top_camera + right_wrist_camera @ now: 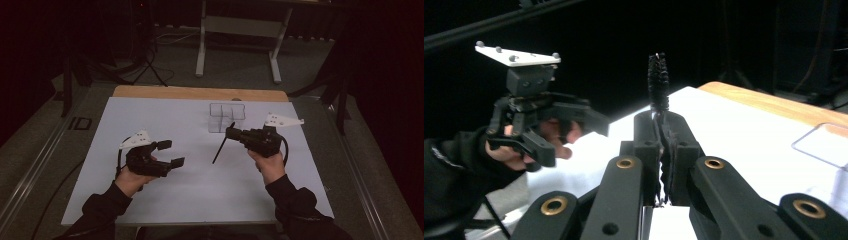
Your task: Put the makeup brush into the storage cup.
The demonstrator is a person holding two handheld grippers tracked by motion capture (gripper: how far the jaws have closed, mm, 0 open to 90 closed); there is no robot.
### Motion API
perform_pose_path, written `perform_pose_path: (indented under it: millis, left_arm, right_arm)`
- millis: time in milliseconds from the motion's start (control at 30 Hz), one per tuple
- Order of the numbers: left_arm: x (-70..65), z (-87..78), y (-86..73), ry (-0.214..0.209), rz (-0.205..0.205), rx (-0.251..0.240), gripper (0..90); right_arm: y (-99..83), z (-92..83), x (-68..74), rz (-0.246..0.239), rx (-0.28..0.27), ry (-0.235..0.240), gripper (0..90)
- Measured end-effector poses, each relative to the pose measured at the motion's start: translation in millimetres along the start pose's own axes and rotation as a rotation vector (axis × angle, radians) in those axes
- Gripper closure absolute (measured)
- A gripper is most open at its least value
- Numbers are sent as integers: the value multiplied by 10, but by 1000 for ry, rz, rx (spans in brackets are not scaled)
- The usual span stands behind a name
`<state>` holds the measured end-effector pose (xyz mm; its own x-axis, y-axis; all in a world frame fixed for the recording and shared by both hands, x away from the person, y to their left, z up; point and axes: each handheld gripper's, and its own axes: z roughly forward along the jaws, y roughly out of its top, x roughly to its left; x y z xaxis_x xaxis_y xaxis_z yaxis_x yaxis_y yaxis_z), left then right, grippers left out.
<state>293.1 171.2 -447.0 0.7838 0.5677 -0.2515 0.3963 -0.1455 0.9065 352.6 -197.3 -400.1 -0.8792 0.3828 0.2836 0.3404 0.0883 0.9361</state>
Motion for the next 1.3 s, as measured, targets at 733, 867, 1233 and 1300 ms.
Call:
perform_pose_path:
  millis: [733,867,1233,1300]
  left_arm:
    - [155,-146,-414,142,-34,-76,2]
    - [138,-161,-442,143,-29,-74,2]
    - [144,-191,-445,141,-30,-93,2]
    - [147,-190,-445,137,-30,-91,2]
  right_arm:
    - [606,-93,-317,-108,-18,-111,863]
    - [744,-37,-354,-138,-24,-136,863]
    - [1074,153,-432,-193,-23,-189,863]
    - [1115,195,-451,-196,-19,-197,863]
